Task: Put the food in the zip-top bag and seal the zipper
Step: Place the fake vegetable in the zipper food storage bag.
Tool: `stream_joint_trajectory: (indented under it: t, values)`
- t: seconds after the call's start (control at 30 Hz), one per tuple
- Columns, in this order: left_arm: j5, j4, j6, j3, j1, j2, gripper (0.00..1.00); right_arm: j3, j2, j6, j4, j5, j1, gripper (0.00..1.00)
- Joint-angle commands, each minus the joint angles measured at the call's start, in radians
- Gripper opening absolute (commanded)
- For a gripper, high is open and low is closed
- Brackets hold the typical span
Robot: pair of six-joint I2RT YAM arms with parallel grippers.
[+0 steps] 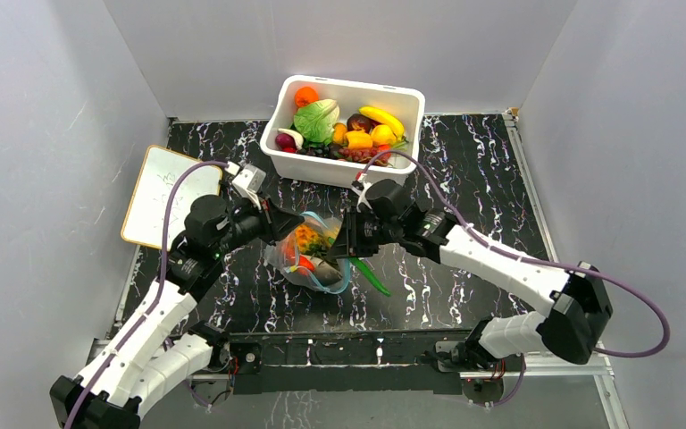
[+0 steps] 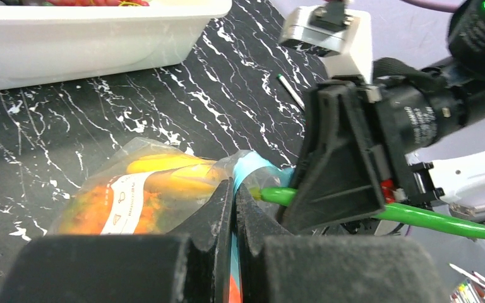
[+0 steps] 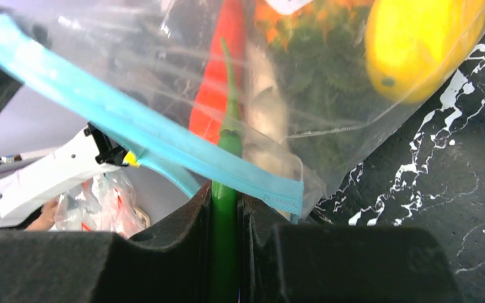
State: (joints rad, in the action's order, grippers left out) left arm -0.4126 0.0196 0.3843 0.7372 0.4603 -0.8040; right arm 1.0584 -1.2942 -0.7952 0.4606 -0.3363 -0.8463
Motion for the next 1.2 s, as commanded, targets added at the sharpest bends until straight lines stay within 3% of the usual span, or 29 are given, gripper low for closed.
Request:
stream_joint_trajectory:
  t: [0.0,0.3,0.6,0.8,1.03,1.17]
  values:
    - [-0.074,-0.067,0.019,-0.028,0.003,0.042,0.00,0.041,-0.028,-0.121,-0.127,0.071,-0.014,0.10]
    - [-0.132,-0.079,0.035,-0.051,0.003,0.052,0.00,0.040,-0.076,-0.248,-0.194,0.185,-0.017,0.12]
    - [-0.149,-0.160,0.103,-0.110,0.003,0.071,0.00,0.091,-0.156,-0.273,-0.203,0.256,-0.036,0.21]
    - [-0.145,-0.172,0.117,-0.116,0.003,0.069,0.00,0.177,-0.211,-0.235,-0.134,0.293,-0.060,0.37]
    - [-0.122,-0.170,0.117,-0.115,0.003,0.069,0.00,0.156,-0.177,-0.155,-0.067,0.290,-0.067,0.36]
    - [-0.107,-0.162,0.110,-0.114,0.003,0.071,0.00,0.178,-0.122,-0.005,-0.020,0.230,-0.068,0.36]
